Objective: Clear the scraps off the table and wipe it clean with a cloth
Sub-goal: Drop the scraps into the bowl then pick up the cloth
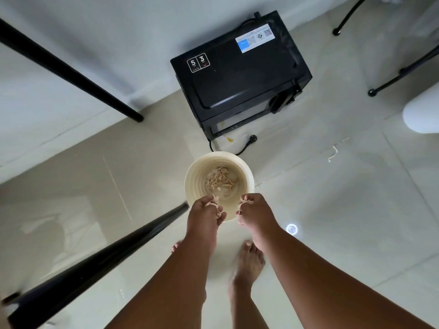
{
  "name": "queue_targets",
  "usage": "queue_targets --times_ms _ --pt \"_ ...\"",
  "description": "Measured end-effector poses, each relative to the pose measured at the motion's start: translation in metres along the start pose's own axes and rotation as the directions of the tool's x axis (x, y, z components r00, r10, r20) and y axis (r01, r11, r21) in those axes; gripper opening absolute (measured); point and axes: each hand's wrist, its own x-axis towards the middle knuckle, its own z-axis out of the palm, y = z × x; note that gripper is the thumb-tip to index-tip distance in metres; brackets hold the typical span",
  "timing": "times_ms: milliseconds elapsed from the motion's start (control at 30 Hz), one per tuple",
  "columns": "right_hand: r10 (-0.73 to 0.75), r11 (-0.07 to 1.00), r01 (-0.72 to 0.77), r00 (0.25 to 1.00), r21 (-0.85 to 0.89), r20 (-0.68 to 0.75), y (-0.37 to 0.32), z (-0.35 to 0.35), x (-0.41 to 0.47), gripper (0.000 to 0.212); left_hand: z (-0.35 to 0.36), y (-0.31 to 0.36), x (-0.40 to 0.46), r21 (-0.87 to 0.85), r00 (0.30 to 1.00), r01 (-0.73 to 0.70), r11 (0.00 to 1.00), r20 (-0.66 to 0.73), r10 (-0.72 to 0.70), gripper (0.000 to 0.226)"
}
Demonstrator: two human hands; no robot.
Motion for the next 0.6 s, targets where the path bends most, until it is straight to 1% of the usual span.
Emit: queue_targets --times_ms 33,100,167,333,500,600 --pt "0.001 1.0 -0.001 1.0 0.016 0.015 -0.001 0.001 -0.001 0.023 0.0 0.001 0.002 -0.001 1.0 -0.017 1.0 0.011 0.017 0.036" --pt "0.006 0.997 -0.008 1.0 0.08 0.028 -0.002 0.004 0.001 0.031 0.002 0.005 0.007 -0.024 0.999 -0.04 0.999 0.018 0.04 0.036" --pt "-0.006 0.991 0.003 1.0 0.132 0.022 -0.003 0.006 0.004 0.032 0.004 0.009 0.01 -0.063 0.999 -0.043 0.997 0.02 0.045 0.038" --pt "-0.052 0.971 0.036 0.996 0.235 0.066 -0.006 0.006 0.008 0.034 0.008 0.008 0.012 -0.123 0.998 -0.039 0.992 0.039 0.044 0.055" --pt "-0.023 0.971 0.004 0.997 0.237 0.076 -0.009 0.004 0.01 0.035 0.001 0.003 0.016 -0.118 0.998 -0.054 0.992 0.033 0.058 0.059" --pt "-0.014 0.974 -0.003 0.997 0.225 0.077 -0.008 0.002 0.01 0.045 0.0 -0.001 0.018 -0.096 0.997 -0.06 0.994 0.034 0.064 0.057"
